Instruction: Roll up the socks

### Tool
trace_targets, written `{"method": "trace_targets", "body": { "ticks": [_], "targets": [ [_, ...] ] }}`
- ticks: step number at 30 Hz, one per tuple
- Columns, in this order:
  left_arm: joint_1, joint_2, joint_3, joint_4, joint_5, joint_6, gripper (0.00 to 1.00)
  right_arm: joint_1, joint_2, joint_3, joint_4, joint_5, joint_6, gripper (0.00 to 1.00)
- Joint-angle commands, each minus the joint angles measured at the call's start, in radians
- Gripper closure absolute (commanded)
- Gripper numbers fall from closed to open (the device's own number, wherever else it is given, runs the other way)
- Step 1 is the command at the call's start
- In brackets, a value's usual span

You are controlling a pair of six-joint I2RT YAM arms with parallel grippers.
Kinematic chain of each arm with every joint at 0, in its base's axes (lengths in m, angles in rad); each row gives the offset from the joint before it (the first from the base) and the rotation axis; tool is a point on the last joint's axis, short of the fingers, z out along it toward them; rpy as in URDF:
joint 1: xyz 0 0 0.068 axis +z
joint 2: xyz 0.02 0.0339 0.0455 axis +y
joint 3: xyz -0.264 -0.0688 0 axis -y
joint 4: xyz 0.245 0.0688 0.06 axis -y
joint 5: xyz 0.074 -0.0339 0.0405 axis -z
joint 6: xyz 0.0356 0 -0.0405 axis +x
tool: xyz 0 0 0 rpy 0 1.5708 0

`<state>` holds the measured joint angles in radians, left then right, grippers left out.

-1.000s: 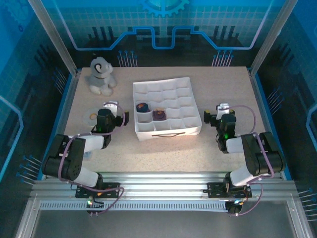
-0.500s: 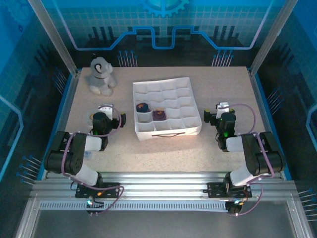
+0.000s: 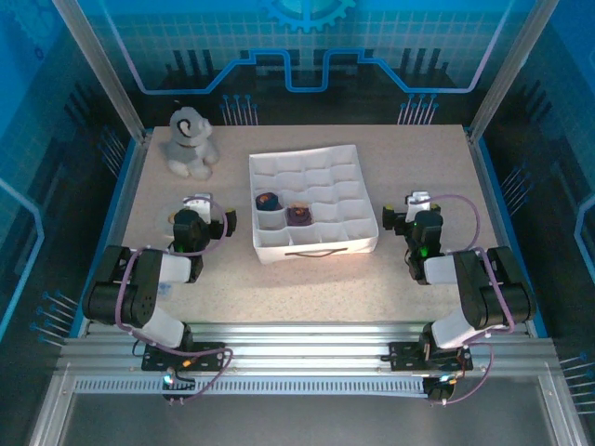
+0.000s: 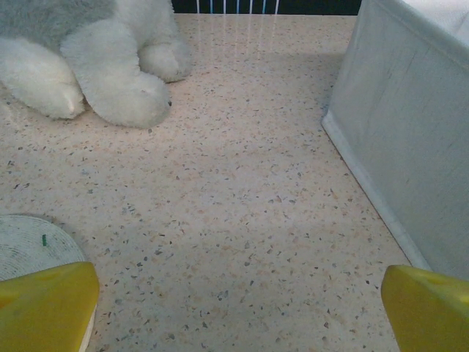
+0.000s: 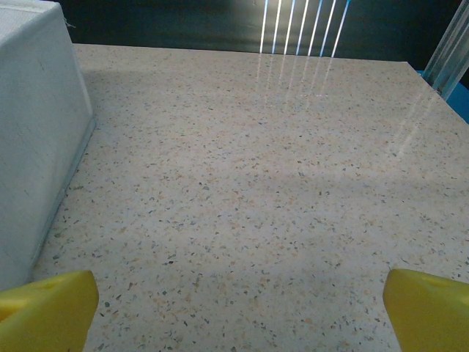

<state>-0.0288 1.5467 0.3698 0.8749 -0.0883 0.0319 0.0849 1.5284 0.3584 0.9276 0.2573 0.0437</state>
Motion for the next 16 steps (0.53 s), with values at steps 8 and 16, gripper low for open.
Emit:
{"method": "trace_targets", "body": {
  "ticks": [8,16],
  "targets": [
    [0.011,0.004,0.020,0.034,0.021,-0.013,0.01,0.006,0.010,0.015,0.009,0.014,-0.012,0.00],
    [0.018,0.005,0.021,0.031,0.028,-0.017,0.01,0.006,0.010,0.014,0.009,0.014,-0.014,0.00]
  ]
}}
